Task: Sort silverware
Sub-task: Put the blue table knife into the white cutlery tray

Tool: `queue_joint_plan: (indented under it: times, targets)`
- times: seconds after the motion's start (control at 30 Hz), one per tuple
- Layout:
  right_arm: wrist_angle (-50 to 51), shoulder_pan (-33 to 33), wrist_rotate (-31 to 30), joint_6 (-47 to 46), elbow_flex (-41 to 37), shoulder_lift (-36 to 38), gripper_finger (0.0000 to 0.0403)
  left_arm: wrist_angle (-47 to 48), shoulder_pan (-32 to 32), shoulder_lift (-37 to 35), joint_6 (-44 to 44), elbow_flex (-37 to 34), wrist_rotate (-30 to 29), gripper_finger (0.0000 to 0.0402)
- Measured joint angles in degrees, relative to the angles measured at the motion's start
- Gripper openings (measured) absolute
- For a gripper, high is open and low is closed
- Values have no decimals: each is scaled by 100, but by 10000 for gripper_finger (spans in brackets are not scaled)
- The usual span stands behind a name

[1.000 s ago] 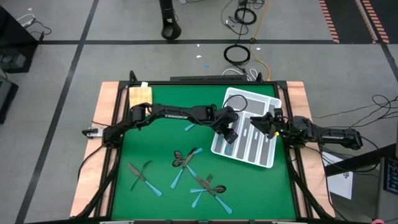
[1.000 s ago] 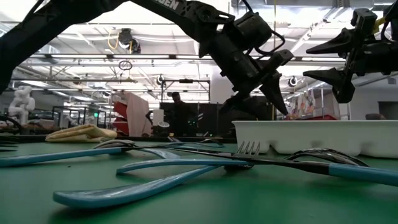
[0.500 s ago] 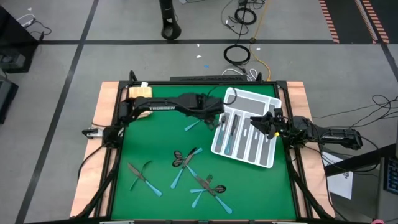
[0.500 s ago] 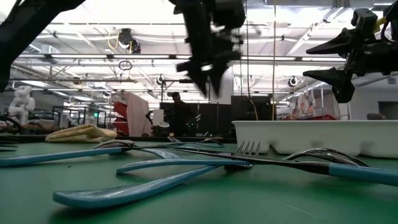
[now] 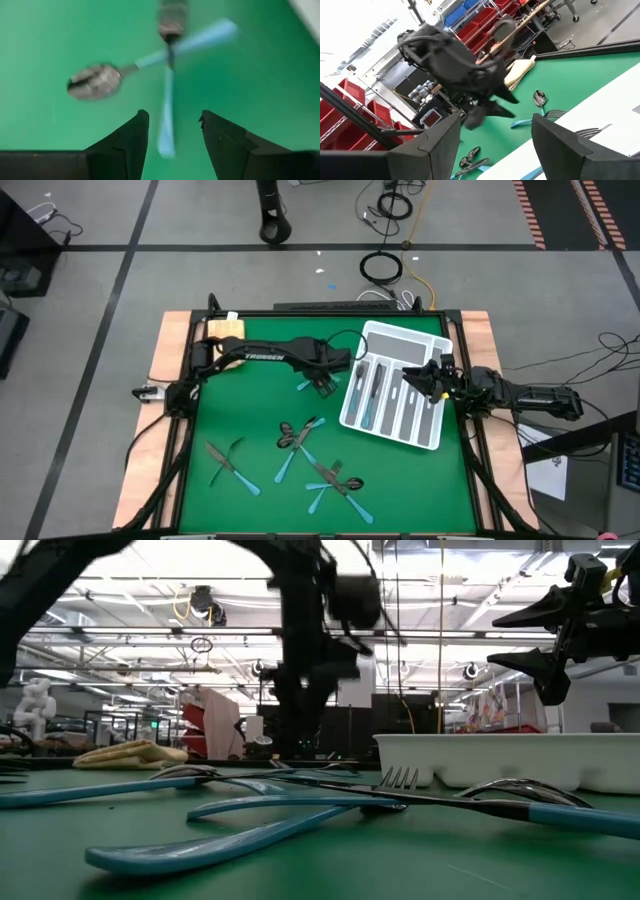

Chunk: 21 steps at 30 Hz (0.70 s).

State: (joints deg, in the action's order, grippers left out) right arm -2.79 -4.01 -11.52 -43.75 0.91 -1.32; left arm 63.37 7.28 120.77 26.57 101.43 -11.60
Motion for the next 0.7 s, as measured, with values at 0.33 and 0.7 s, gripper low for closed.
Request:
queue_joint_plan:
  times: [0.33, 0.7]
  targets:
    - [-367, 268, 2511, -35, 248, -607, 230, 1110, -1478, -1479, 1002, 3, -537, 187]
    - [828, 1113, 2491, 1646, 3390, -3902, 201, 1248, -2419, -2565, 2857, 7, -1411, 187]
